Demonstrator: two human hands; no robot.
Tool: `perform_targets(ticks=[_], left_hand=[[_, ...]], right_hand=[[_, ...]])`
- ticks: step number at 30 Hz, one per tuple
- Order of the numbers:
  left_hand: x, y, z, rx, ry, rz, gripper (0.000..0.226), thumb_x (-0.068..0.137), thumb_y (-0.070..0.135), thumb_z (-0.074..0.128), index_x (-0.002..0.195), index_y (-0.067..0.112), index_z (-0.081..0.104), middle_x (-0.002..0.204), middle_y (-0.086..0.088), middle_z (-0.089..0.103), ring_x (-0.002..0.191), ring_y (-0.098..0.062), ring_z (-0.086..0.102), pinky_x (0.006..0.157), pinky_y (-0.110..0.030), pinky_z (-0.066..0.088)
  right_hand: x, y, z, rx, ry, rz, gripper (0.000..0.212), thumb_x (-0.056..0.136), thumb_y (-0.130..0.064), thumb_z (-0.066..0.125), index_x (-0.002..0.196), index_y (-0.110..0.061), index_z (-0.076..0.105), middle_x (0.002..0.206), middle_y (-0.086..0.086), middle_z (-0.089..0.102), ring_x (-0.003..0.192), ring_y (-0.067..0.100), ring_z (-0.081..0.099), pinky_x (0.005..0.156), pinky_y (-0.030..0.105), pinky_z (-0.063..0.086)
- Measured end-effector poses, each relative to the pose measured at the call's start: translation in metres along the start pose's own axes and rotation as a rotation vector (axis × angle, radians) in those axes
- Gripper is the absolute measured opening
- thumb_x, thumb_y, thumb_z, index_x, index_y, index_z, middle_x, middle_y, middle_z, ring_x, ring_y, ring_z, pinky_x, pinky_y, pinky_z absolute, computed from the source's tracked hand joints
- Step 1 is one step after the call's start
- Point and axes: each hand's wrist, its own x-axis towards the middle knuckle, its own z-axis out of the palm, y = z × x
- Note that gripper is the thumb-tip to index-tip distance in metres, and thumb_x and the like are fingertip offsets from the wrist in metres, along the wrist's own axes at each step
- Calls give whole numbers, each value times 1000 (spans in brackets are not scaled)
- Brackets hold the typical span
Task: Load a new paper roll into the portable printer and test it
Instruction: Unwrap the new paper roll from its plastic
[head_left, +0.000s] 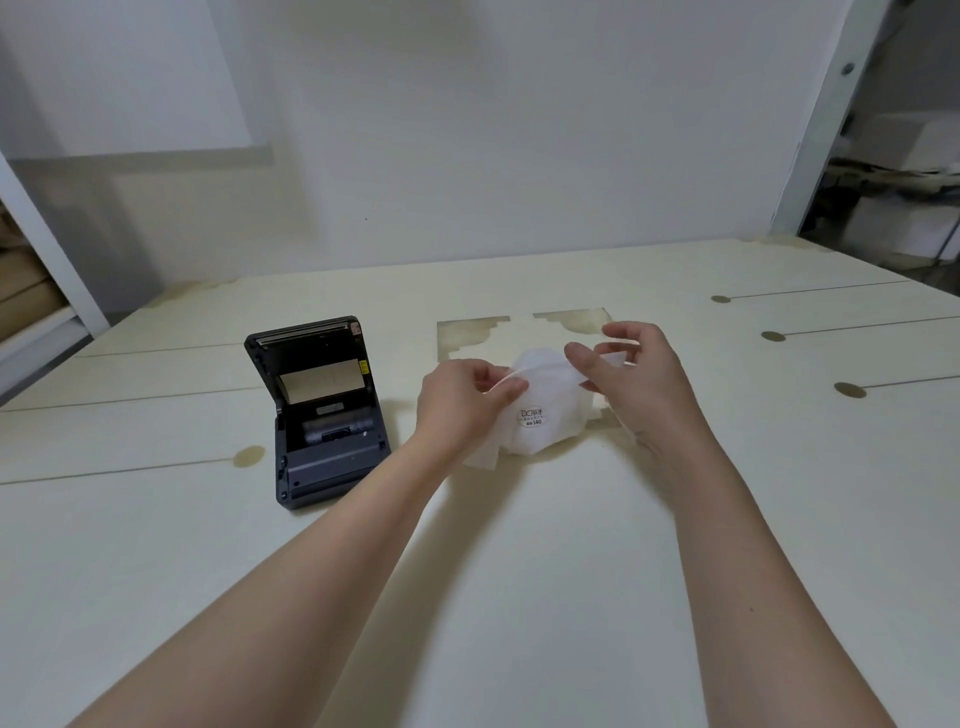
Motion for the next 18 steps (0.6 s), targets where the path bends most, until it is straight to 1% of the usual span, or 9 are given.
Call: perform_targets(ticks=[1,3,5,8,10,12,14,16,18], left_hand=[[-1,1,0,-12,14,3,12,83,31,76,74,23,71,102,8,76,95,-15,71,88,-39,57],[-2,3,0,-37,35,0,22,77,27,82,63,24,64,101,10,76,95,-14,71,85,-38,57],[-4,5,0,-79,15,-6,29,73,22,85,61,19,59,100,9,77,91,-14,72,79,-34,57],[-9,5,-4,-174,-102,-27,27,77,26,84,65,17,61,97,11,76,83,-11,73,64,-23,54],[-14,6,-8,-173,-168,-47,20,86,34,75,75,18,70,91,12,74,74,-7,67,56,-14,48],[-15,7,-11,-159,-188,-48,19,91,33,69,78,19,72,101,10,74,73,-5,65,52,-11,46],[-16,8,-13,-168,-188,-39,20,92,27,68,75,17,71,115,7,72,79,-7,66,58,-13,49],[-18,8,-13,-171,-175,-24,21,92,24,69,71,18,72,121,3,72,90,-14,68,72,-25,53],[-21,8,-13,-168,-158,-22,19,90,24,71,73,17,75,122,3,71,101,-17,69,87,-34,55]], right_hand=[[0,0,1,-32,-12,1,50,79,-32,77,121,-23,53,119,2,60,100,21,67,72,25,51],[-1,1,1,-65,-14,-8,43,81,-22,76,120,-21,56,119,2,61,102,20,64,65,22,47],[1,1,-2,-11,22,-11,36,82,-9,74,114,-19,60,117,7,65,97,20,63,71,22,50],[2,3,-7,172,74,39,34,83,3,68,112,-13,61,112,17,67,94,25,66,86,31,55],[4,7,-7,194,116,47,34,83,6,67,111,-12,61,106,17,66,94,26,66,92,37,55],[3,9,-4,164,144,39,35,81,6,67,107,-17,61,105,12,65,99,28,66,96,42,54],[1,8,0,158,157,35,37,81,5,68,108,-19,60,110,10,65,107,29,65,98,42,52],[-1,8,1,165,180,42,41,82,3,69,115,-18,58,117,10,64,106,25,65,97,40,52],[-6,8,2,182,176,58,46,82,-3,72,122,-15,54,117,8,64,100,22,66,95,39,53]])
